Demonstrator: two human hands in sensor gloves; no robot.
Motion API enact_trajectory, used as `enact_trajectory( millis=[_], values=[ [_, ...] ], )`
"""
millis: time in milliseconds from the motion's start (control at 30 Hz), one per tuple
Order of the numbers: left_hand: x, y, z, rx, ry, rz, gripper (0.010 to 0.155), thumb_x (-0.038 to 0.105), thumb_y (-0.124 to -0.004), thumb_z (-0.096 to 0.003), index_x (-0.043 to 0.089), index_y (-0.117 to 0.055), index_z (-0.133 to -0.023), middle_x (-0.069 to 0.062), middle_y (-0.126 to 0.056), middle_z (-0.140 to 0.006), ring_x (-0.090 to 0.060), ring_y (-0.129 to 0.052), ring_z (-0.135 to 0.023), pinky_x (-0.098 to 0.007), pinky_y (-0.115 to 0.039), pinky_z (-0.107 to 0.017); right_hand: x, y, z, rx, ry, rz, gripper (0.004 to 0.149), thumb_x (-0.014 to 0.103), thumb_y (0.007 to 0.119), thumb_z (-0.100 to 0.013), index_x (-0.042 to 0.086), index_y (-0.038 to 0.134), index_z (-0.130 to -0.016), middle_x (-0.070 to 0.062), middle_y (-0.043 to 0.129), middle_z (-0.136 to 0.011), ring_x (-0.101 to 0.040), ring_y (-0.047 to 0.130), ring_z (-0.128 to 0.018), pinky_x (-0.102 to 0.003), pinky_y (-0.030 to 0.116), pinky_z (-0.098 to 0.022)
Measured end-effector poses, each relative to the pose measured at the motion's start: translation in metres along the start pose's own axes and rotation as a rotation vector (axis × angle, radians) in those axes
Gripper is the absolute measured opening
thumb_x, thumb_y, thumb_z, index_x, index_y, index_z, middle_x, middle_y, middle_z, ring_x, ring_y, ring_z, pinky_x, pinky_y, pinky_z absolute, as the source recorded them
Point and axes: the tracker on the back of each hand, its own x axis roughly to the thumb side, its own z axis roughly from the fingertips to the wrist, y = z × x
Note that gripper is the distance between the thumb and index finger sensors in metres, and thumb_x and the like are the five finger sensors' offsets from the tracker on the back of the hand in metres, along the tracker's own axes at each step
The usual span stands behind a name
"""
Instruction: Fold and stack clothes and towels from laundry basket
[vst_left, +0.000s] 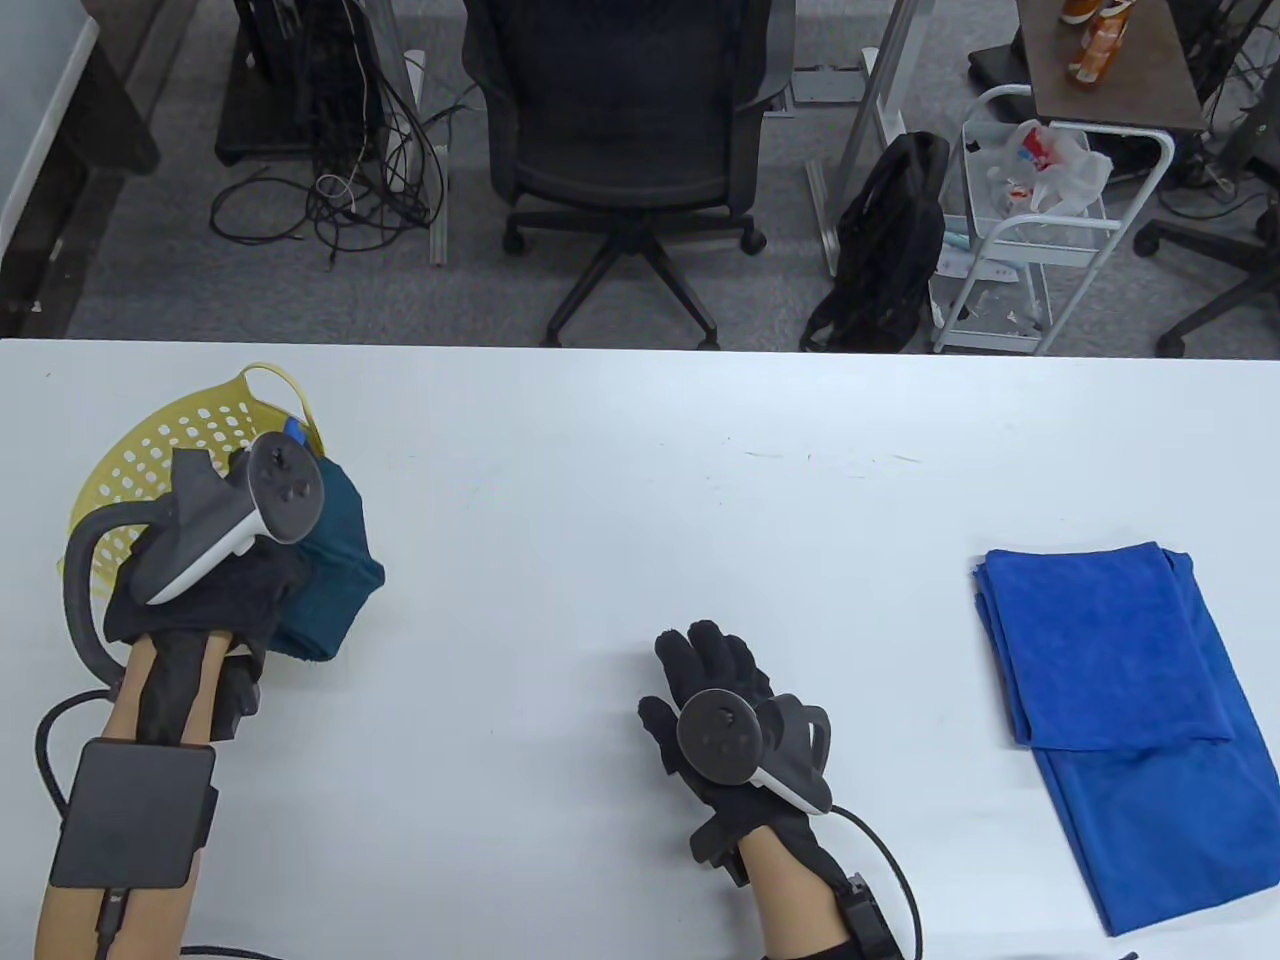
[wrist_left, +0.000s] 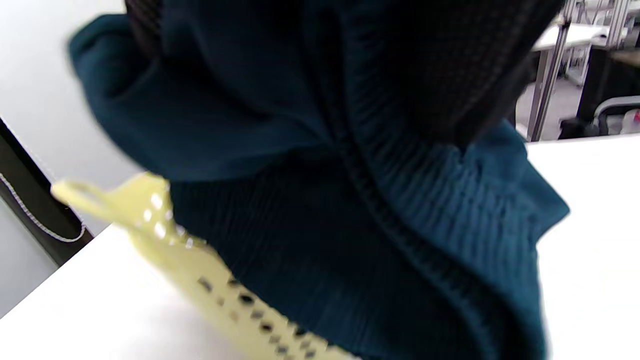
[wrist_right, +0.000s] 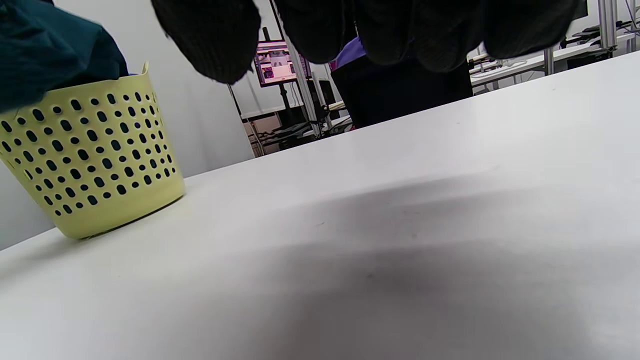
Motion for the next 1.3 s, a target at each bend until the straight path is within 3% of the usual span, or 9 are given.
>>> enact_trajectory(
  millis=[167, 333, 500, 600, 667, 800, 1000, 1167, 1300],
  values=[
    [0.003, -0.034, -0.016, -0.099, 0.051, -0.085, 0.096, 0.053, -0.094, -0.0463, 0.012, -0.052, -0.122, -0.002, -0.089, -0.091, -0.018, -0.096, -0.06, -0.043, -0.086, -0.051, 0.002, 0.002, -0.001, 0.012, -0.006, 0.005, 0.068, 0.036, 0.069, -0.064, -0.001, 0.047, -0.116, -0.039, 0.041, -0.115, -0.066, 0.049, -0.097, -0.077, 0.052, -0.064],
    [0.01, -0.005, -0.007, 0.009, 0.109, -0.121, 0.053, 0.05, -0.088, -0.0553, 0.026, -0.081, -0.102, -0.003, -0.089, -0.09, -0.02, -0.095, -0.059, -0.045, -0.085, -0.051, 0.0, 0.001, -0.001, 0.009, -0.002, -0.003, 0.067, 0.036, 0.069, -0.064, -0.001, 0.047, -0.116, -0.039, 0.042, -0.115, -0.066, 0.049, -0.097, -0.077, 0.052, -0.064],
    [0.017, 0.054, 0.03, 0.487, 0.232, -0.007, 0.048, 0.049, -0.08, -0.0601, 0.029, -0.077, -0.103, -0.002, -0.085, -0.091, -0.017, -0.095, -0.058, -0.041, -0.086, -0.05, -0.002, -0.001, -0.002, 0.002, 0.005, -0.024, 0.067, 0.036, 0.069, -0.064, -0.001, 0.048, -0.116, -0.039, 0.042, -0.115, -0.066, 0.049, -0.097, -0.077, 0.052, -0.064],
    [0.027, 0.084, 0.076, 0.981, 0.036, 0.225, 0.05, 0.049, -0.076, -0.0597, 0.029, -0.071, -0.105, -0.002, -0.08, -0.095, -0.017, -0.094, -0.064, -0.042, -0.085, -0.055, -0.01, -0.008, 0.0, -0.034, 0.026, -0.058, 0.067, 0.036, 0.069, -0.064, -0.001, 0.047, -0.116, -0.039, 0.041, -0.115, -0.066, 0.049, -0.097, -0.077, 0.052, -0.064],
    [0.037, 0.092, 0.098, 1.098, -0.192, 0.318, 0.05, 0.049, -0.075, -0.0591, 0.031, -0.068, -0.105, 0.0, -0.077, -0.098, -0.016, -0.093, -0.069, -0.041, -0.085, -0.059, -0.016, -0.015, 0.002, -0.065, 0.045, -0.09, 0.068, 0.036, 0.069, -0.064, -0.001, 0.046, -0.116, -0.039, 0.041, -0.115, -0.066, 0.049, -0.097, -0.076, 0.053, -0.064],
    [0.075, 0.072, 0.112, 0.915, -0.506, 0.509, 0.052, 0.05, -0.075, -0.0583, 0.032, -0.068, -0.106, 0.0, -0.078, -0.099, -0.016, -0.094, -0.069, -0.04, -0.086, -0.059, -0.037, -0.037, 0.009, -0.163, 0.099, -0.238, 0.069, 0.036, 0.068, -0.065, -0.002, 0.044, -0.117, -0.04, 0.04, -0.115, -0.066, 0.05, -0.097, -0.076, 0.053, -0.064],
    [0.137, -0.022, 0.095, 0.514, -0.561, 0.683, 0.053, 0.052, -0.075, -0.0605, 0.022, -0.073, -0.104, -0.002, -0.087, -0.086, -0.01, -0.099, -0.052, -0.033, -0.092, -0.044, -0.051, -0.058, 0.02, -0.274, 0.14, -0.578, 0.075, 0.036, 0.068, -0.066, -0.011, 0.036, -0.115, -0.035, 0.064, -0.104, -0.048, 0.08, -0.083, -0.064, 0.07, -0.061],
    [0.166, -0.11, 0.066, 0.238, -0.47, 0.888, 0.056, 0.053, -0.074, -0.0607, 0.018, -0.073, -0.104, -0.002, -0.089, -0.084, -0.007, -0.1, -0.048, -0.031, -0.093, -0.041, -0.028, -0.024, 0.007, 0.076, -0.045, -1.032, 0.074, 0.04, 0.056, -0.069, -0.012, 0.031, -0.116, -0.032, 0.069, -0.102, -0.046, 0.083, -0.08, -0.063, 0.071, -0.061],
    [0.16, -0.151, 0.054, 0.115, -0.454, 1.156, 0.061, 0.053, -0.072, -0.0608, 0.015, -0.067, -0.108, -0.004, -0.086, -0.088, -0.008, -0.1, -0.054, -0.031, -0.093, -0.045, -0.011, -0.002, 0.0, 0.309, -0.212, -1.097, 0.093, 0.057, 0.053, -0.066, -0.007, 0.009, -0.118, -0.043, 0.032, -0.117, -0.066, 0.052, -0.098, -0.078, 0.056, -0.064]
  ],
)
